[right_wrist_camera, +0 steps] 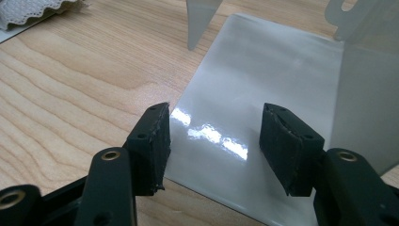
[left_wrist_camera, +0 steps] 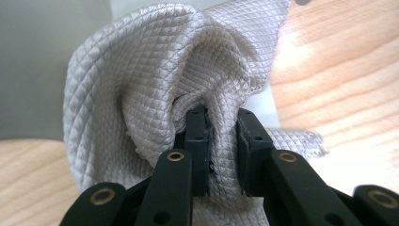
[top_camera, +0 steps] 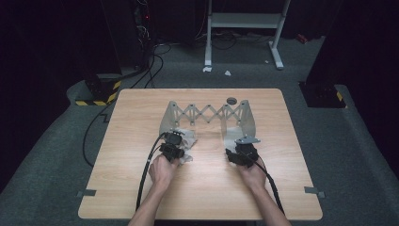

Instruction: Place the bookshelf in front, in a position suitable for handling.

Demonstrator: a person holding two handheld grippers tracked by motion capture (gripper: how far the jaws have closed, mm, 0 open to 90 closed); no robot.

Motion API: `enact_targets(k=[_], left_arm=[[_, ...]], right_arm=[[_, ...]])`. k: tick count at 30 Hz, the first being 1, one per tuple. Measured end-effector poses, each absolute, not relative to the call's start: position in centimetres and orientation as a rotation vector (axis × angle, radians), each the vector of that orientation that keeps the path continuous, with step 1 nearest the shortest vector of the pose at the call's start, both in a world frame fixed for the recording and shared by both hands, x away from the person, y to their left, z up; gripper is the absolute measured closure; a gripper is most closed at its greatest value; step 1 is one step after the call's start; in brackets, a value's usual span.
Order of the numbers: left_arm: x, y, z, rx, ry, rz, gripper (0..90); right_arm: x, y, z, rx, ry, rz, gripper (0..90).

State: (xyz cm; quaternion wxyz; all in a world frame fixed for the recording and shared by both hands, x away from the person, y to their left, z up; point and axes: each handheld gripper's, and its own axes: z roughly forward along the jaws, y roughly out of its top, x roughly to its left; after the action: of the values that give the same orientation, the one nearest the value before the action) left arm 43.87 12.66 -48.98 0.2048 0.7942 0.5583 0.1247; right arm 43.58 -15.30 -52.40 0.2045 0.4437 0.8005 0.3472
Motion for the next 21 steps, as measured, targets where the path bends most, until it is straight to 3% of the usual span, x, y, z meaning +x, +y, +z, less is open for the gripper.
enact_targets(k=[9, 21], left_arm=[[45.9, 10.2, -48.2, 2.149, 1.478, 0.369, 77.9], [46.5, 10.2, -43.7, 2.093, 1.339, 0.428, 80.3]], right_arm=[[43.6, -15.3, -52.4, 1.234, 2.233, 0.968, 43.6], [43.6, -15.3, -52.4, 1.231, 2.237, 0.968, 43.0]])
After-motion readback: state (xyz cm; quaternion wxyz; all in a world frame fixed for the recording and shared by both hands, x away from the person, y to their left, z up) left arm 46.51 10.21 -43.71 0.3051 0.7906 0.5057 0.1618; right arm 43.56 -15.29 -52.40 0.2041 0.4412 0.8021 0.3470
